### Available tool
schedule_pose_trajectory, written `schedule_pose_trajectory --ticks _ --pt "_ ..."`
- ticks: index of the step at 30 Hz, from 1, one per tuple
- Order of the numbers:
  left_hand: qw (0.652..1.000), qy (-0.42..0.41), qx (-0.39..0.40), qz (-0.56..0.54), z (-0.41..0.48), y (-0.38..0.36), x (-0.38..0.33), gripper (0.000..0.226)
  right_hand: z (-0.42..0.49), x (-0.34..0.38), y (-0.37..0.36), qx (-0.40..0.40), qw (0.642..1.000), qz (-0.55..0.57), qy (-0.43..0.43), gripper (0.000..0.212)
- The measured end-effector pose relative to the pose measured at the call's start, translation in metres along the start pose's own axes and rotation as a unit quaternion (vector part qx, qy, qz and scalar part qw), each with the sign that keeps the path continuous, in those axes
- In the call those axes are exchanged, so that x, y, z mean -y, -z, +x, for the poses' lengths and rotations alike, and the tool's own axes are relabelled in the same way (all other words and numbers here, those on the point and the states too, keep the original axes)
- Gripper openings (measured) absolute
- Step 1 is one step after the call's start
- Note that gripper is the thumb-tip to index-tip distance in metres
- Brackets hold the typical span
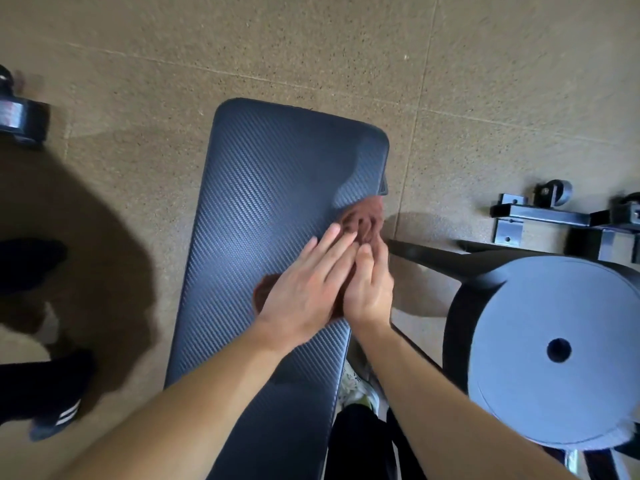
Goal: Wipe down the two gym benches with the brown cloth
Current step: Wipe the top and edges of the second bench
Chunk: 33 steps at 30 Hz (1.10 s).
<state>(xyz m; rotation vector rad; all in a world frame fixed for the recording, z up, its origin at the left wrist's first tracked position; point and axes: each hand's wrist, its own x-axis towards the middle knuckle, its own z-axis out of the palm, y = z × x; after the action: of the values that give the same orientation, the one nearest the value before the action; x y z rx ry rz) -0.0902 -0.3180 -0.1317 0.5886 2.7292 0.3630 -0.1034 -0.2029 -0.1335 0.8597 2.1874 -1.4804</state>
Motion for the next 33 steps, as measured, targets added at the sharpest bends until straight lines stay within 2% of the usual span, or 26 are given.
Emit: schedule_pose_trajectory --ticks 3,6,9,13,16,19,22,26,30,33 --pt "0.999 0.014 0.026 0.016 -0.02 -0.005 -0.004 0.084 -0.011 -0.009 -0.002 0.013 0.999 -0.024 0.019 0.046" --pt "0.998 0.012 0.009 0.064 0.009 0.004 0.004 0.084 0.028 0.011 -0.004 -0.012 0.999 -0.026 0.019 0.042" --pt "0.997 0.031 -0.001 0.066 0.026 0.008 0.007 0.074 0.043 0.016 -0.007 -0.014 1.0 -0.002 0.012 0.048" --pt "0.997 0.077 -0.013 0.018 -0.009 -0.006 -0.016 0.074 0.009 -0.011 -0.004 -0.011 1.0 -0.009 0.001 0.052" --pt "0.994 0.096 0.039 0.017 -0.062 -0.024 -0.038 0.084 -0.04 -0.044 0.0 0.02 0.999 -0.038 0.001 0.053" --pt "0.991 0.113 0.064 0.011 -0.093 -0.031 -0.053 0.08 -0.064 -0.058 0.008 0.061 0.996 -0.059 0.002 0.053" --pt "0.993 0.112 0.021 0.022 -0.067 -0.025 -0.047 0.073 -0.028 -0.035 0.006 0.041 0.997 -0.059 0.014 0.046" --pt "0.992 0.122 -0.031 0.018 -0.022 -0.019 -0.035 0.067 0.015 -0.014 0.002 0.012 0.999 -0.004 0.031 0.045" --pt "0.987 0.138 -0.085 -0.018 -0.048 -0.037 -0.049 0.063 -0.013 -0.045 0.001 0.015 0.999 0.016 0.028 0.049" --pt "0.989 0.132 -0.06 -0.033 -0.103 -0.054 -0.068 0.068 -0.065 -0.085 0.003 0.032 0.999 0.019 0.007 0.044"
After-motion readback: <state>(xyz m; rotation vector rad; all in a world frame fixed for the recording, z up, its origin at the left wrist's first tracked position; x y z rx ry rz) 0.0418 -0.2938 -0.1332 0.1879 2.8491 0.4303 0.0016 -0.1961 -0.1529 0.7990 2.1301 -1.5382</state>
